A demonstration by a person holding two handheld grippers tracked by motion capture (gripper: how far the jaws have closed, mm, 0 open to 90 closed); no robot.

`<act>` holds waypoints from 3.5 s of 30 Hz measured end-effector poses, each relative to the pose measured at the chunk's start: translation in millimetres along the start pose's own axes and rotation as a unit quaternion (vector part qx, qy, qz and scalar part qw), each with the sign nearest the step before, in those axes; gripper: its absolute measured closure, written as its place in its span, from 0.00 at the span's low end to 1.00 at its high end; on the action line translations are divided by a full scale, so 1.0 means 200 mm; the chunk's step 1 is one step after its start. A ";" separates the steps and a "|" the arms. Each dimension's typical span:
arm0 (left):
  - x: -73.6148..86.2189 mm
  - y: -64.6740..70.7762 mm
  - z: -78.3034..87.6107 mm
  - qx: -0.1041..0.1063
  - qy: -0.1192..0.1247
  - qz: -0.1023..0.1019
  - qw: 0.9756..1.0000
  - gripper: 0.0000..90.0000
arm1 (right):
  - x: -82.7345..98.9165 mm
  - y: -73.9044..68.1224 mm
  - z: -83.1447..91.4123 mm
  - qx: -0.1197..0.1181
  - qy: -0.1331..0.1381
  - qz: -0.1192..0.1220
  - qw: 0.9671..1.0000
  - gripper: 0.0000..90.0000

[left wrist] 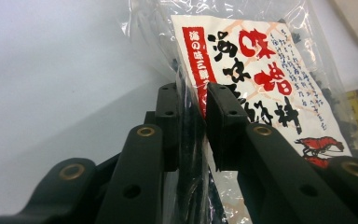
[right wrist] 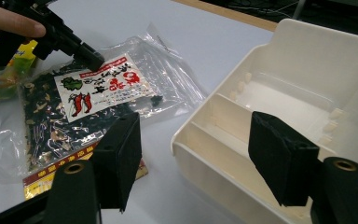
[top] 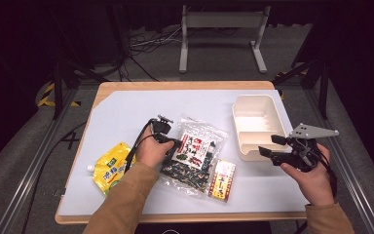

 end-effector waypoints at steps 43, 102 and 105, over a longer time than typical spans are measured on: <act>-0.13 0.35 0.57 0.037 0.233 -0.121 0.964 0.96 | -0.01 -0.02 0.01 0.000 0.005 0.025 1.000 0.51; -0.01 0.51 0.79 0.079 0.337 -0.172 0.922 0.97 | -0.24 -0.38 -0.30 -0.140 0.082 -0.052 0.985 0.33; -0.01 0.52 0.79 0.085 0.336 -0.174 0.922 0.97 | -0.26 -0.40 -0.31 -0.153 0.096 -0.066 0.981 0.35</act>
Point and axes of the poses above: each handheld gripper's, and its own axes: z roughly backward along the jaws, x roughly out of its underside, y roughly to its right, the point moved 10 cm from there along -z, roughly forward along the jaws, and after that the axes turned 7 degrees about x, right-handed, at the moved point
